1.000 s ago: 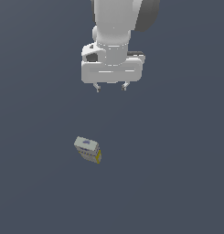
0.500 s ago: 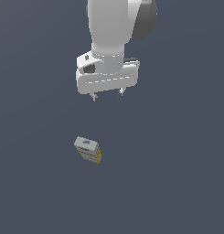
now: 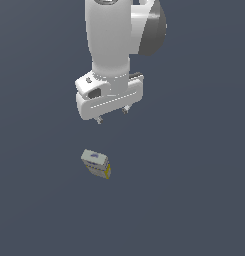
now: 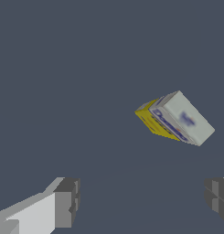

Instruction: Pick up the object and move it to a goal position.

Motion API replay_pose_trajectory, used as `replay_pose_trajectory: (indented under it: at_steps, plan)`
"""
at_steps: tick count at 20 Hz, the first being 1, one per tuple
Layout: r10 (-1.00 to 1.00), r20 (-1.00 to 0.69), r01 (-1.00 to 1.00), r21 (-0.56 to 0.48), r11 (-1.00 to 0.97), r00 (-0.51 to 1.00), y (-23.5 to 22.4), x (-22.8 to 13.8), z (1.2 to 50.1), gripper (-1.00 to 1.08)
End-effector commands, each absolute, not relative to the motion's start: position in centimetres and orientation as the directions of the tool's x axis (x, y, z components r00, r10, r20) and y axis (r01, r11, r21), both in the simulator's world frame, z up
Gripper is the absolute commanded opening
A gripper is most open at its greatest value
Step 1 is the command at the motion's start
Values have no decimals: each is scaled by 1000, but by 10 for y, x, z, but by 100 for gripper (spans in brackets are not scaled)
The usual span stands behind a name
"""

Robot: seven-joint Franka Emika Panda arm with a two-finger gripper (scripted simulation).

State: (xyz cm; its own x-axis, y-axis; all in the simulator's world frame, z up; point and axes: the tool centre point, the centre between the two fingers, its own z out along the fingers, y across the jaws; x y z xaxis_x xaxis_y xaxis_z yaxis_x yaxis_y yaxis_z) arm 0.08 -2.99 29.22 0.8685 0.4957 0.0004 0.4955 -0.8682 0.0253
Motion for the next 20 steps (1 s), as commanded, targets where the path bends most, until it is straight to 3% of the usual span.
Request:
replay_pose_trajectory:
  at_steps: [1,20]
  plan:
    - [545,-2,545,24,-838,838,-34,9,287,100]
    - [845,-7,845,9,-535,535,-72,62,239,100]
